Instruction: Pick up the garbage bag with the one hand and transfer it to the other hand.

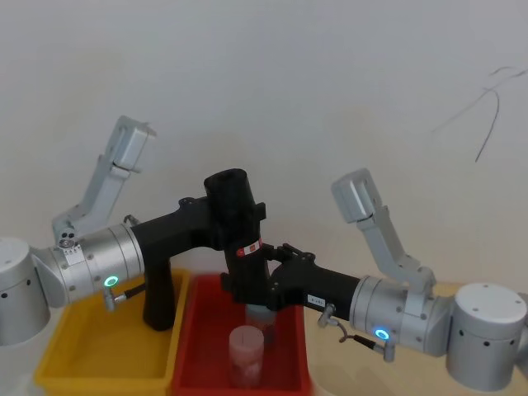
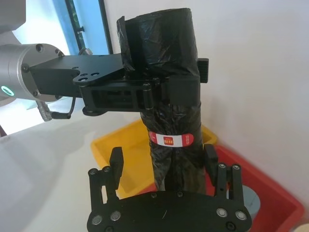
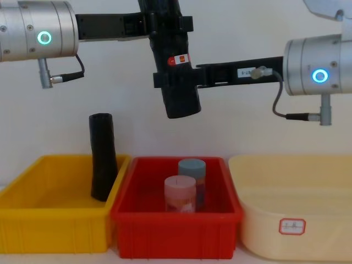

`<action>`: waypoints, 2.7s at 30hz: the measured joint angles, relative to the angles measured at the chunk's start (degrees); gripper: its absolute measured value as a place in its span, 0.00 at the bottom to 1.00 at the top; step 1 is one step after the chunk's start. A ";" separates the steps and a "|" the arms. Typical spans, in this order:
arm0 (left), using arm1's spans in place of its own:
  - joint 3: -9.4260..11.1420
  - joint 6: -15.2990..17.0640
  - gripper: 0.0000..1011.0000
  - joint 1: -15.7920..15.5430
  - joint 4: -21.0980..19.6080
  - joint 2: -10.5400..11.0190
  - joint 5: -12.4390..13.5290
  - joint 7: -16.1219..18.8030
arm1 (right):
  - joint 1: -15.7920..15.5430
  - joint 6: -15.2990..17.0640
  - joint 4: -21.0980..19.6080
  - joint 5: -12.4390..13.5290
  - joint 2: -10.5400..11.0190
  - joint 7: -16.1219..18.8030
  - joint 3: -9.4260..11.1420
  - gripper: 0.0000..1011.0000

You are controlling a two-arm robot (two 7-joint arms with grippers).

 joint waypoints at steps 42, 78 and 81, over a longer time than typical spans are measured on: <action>0.00 0.00 0.43 0.00 0.00 0.00 0.00 0.00 | 4.72 -3.02 9.00 1.14 -4.54 1.85 -3.81 0.86; 0.04 -0.01 0.95 0.01 0.00 0.02 -0.04 -0.04 | 3.59 -4.24 7.24 1.45 -4.19 -1.10 -3.44 0.52; 0.06 0.03 0.99 0.07 -0.11 0.16 -0.34 -0.44 | 3.18 -4.37 6.66 1.39 -4.04 -2.20 -3.21 0.52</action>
